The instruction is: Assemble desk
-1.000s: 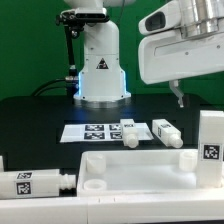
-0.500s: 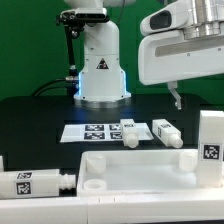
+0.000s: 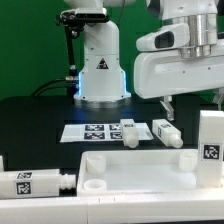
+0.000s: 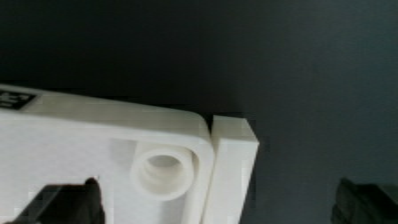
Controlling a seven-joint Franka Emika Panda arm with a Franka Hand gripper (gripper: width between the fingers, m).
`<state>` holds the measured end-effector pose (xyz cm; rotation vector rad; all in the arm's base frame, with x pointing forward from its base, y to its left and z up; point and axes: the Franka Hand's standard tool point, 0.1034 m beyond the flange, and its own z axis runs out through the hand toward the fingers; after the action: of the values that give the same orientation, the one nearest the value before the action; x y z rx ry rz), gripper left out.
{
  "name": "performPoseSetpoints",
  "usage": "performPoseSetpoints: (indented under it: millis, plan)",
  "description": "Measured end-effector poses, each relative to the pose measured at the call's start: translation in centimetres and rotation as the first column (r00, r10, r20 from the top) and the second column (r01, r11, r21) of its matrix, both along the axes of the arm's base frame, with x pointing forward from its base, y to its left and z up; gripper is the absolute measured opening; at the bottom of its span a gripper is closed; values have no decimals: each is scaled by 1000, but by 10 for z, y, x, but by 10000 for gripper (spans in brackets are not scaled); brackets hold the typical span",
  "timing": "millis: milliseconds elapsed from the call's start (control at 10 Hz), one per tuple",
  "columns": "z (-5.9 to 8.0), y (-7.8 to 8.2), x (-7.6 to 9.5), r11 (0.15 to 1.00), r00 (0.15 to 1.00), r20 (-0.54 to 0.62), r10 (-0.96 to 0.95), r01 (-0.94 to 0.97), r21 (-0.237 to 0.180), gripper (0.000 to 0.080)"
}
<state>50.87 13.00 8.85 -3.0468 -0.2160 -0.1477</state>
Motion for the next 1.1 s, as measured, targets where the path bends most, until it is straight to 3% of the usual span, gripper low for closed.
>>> performPoseSetpoints:
  millis: [300,500,700,1100]
  plan:
    - [-3,-1,-4,1000,1000,-17,-13,13,1,648]
    - [-14,3,-41,996,978,-193,-83,83,-9,648]
    - [-14,8,-45,997,984,-158,-79,77,-18,648]
    - [-20,-2,-48,991,975,-178,-136,137,-8,648]
